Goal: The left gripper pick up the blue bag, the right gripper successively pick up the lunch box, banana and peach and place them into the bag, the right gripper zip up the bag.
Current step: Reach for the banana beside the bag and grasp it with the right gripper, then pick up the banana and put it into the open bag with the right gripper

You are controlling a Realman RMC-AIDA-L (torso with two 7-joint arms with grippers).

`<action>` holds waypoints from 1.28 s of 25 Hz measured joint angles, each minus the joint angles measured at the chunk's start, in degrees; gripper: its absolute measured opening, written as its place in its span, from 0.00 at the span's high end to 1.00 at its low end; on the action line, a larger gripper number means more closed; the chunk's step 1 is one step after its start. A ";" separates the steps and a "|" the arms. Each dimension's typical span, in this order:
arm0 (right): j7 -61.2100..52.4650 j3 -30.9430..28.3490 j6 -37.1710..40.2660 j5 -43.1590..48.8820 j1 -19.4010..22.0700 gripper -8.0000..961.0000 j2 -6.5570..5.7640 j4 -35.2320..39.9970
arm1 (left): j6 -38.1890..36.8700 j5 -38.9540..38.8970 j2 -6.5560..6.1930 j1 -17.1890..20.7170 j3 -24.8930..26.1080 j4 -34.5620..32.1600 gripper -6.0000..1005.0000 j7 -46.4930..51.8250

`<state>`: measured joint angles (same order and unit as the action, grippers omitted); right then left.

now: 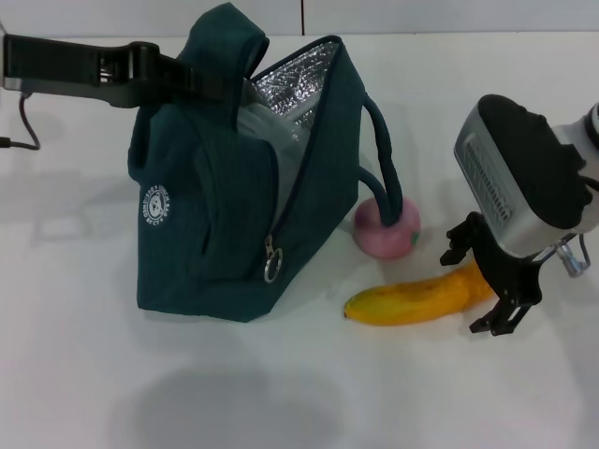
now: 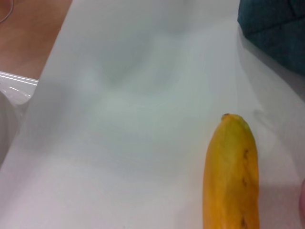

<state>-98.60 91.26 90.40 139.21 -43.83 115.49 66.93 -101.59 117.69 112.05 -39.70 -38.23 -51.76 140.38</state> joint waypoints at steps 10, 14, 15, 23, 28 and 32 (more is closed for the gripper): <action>-0.05 1.73 -2.57 1.60 -0.18 0.13 0.03 -1.59 | 0.00 -0.03 0.01 -0.03 0.00 0.00 0.96 -0.09; -0.93 2.44 -3.47 1.96 -0.19 0.14 0.22 -1.38 | 0.00 -0.24 -0.01 0.02 0.00 0.00 0.96 -0.11; -1.06 2.39 -3.51 1.91 -0.19 0.14 0.23 -1.17 | 0.00 -0.30 -0.03 0.04 0.00 0.00 0.96 -0.11; -1.17 2.19 -2.89 1.73 -0.11 0.48 0.25 -0.83 | 0.00 -0.34 -0.13 0.08 0.00 -0.01 0.96 -0.11; -1.18 0.05 -0.08 0.47 0.54 0.54 0.26 2.19 | 0.00 -0.34 -0.29 0.40 0.16 -0.01 0.96 -0.11; -1.21 -7.51 7.57 -4.85 2.09 0.53 0.24 8.16 | -0.01 -0.35 -0.24 0.43 0.34 0.02 0.96 0.36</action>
<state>-99.81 83.75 97.96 134.36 -41.74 115.72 75.09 -101.61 117.34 111.82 -39.27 -37.90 -51.74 140.74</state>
